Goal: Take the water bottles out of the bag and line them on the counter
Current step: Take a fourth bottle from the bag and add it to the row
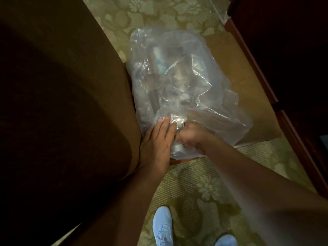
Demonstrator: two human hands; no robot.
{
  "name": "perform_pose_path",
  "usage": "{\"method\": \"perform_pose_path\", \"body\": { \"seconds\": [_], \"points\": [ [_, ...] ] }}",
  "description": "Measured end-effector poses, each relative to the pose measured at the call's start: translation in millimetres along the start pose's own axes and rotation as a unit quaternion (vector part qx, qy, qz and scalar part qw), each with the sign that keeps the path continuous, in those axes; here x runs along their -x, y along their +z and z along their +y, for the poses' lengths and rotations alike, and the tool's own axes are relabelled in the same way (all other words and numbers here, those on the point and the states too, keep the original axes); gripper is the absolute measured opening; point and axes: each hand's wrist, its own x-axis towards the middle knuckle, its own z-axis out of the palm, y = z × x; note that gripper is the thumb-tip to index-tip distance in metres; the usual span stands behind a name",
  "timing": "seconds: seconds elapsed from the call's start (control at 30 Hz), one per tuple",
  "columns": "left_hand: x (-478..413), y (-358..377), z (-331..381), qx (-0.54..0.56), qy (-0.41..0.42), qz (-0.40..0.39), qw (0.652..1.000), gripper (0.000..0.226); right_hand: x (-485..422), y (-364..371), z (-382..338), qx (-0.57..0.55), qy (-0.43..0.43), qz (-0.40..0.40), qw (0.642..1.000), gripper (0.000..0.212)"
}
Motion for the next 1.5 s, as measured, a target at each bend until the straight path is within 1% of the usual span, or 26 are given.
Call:
{"method": "perform_pose_path", "body": {
  "seconds": [0.07,0.1,0.2,0.23,0.27,0.33,0.37,0.43,0.5,0.53,0.6,0.63,0.73,0.8,0.87,0.9,0.97,1.03,1.1,1.17,1.2,1.27,1.33,1.4,1.5],
  "points": [
    [-1.5,-0.2,0.8,-0.010,-0.002,-0.008,1.000,0.063,-2.2,-1.3,-6.9,0.059,-0.002,-0.019,0.998,0.025],
    [-2.7,-2.2,2.3,-0.012,-0.008,-0.009,1.000,0.062,-4.8,-1.0,-7.6,0.074,-0.009,-0.016,0.997,0.029],
    [-6.7,-7.8,4.6,0.001,-0.021,0.005,1.000,0.062,-10.7,5.3,-4.2,0.126,-0.001,0.058,0.990,0.033],
    [-5.8,-9.5,4.8,0.000,-0.027,0.006,1.000,0.063,-12.1,7.8,-3.4,0.140,0.001,0.072,0.988,0.033],
    [-5.3,-9.9,5.1,0.000,-0.026,0.012,1.000,0.063,-15.4,10.1,-2.4,0.147,0.004,0.070,0.987,0.033],
    [-3.6,-7.2,6.0,0.002,-0.025,0.024,0.999,0.063,-18.1,10.3,-3.9,0.143,0.011,0.048,0.988,0.035],
    [-3.6,-5.4,6.2,0.002,-0.029,0.016,0.999,0.063,-16.8,8.4,-6.0,0.131,0.013,0.035,0.991,0.036],
    [-4.5,-1.2,5.6,0.016,-0.032,0.004,0.999,0.064,-14.9,3.1,-8.9,0.105,0.022,-0.017,0.994,0.034],
    [-4.5,-0.6,3.5,0.030,-0.019,0.001,0.999,0.063,-9.6,-7.1,-12.2,0.089,0.040,-0.069,0.993,0.021],
    [-4.6,-2.5,3.0,0.032,-0.016,0.005,0.999,0.063,-10.0,-11.2,-11.9,0.069,0.063,-0.088,0.992,0.019],
    [-4.9,-5.1,3.6,0.036,-0.011,0.012,0.999,0.064,-12.2,-14.2,-10.0,-0.017,0.107,-0.098,0.989,0.023],
    [-3.2,-6.9,4.6,0.036,-0.015,0.007,0.999,0.064,-13.8,-11.9,-7.4,-0.049,0.117,-0.088,0.988,0.023],
    [0.0,-0.6,3.2,0.016,-0.014,-0.022,1.000,0.067,-18.7,-1.0,-2.4,-0.152,0.111,-0.012,0.982,0.025],
    [-0.2,1.2,0.6,0.009,-0.013,-0.025,1.000,0.067,-21.3,1.9,-0.3,-0.166,0.094,0.044,0.981,0.026],
    [-2.1,1.3,1.1,0.009,-0.016,-0.025,1.000,0.066,-26.0,5.0,5.6,-0.123,0.073,0.072,0.987,0.027],
    [-2.1,0.9,1.8,0.014,-0.014,-0.033,0.999,0.065,-24.7,6.7,8.8,-0.092,0.059,0.085,0.990,0.024],
    [-0.9,1.1,1.1,0.014,-0.003,-0.040,0.999,0.060,-19.8,11.1,13.2,-0.074,0.033,0.109,0.991,0.014],
    [-0.7,3.2,0.3,0.018,-0.005,-0.041,0.999,0.066,-14.4,15.9,17.9,-0.099,0.017,0.138,0.985,0.031],
    [0.1,-2.0,0.7,0.026,-0.017,-0.031,0.999,0.065,-8.5,16.8,20.3,-0.130,-0.017,0.158,0.979,0.032],
    [-1.4,-8.3,3.2,0.049,-0.017,-0.065,0.997,0.070,0.9,15.4,23.5,-0.167,-0.052,0.170,0.970,0.031],
    [-2.8,-10.1,3.4,0.056,-0.017,-0.100,0.993,0.078,7.9,14.6,26.6,-0.163,-0.067,0.177,0.968,0.034],
    [-4.4,-16.7,5.4,0.052,-0.024,-0.154,0.986,0.102,22.3,13.2,35.5,-0.116,-0.090,0.199,0.969,0.038],
    [-5.8,-24.7,9.1,0.066,-0.031,-0.169,0.983,0.113,40.2,9.6,43.1,-0.068,-0.107,0.220,0.967,0.044],
    [-2.8,-34.3,14.2,0.092,-0.038,-0.178,0.979,0.111,59.3,3.8,48.6,-0.045,-0.116,0.234,0.964,0.044],
    [11.6,-50.0,29.7,0.129,-0.045,-0.184,0.973,0.103,95.1,-10.1,52.6,0.003,-0.122,0.246,0.962,0.036]
  ]
}}
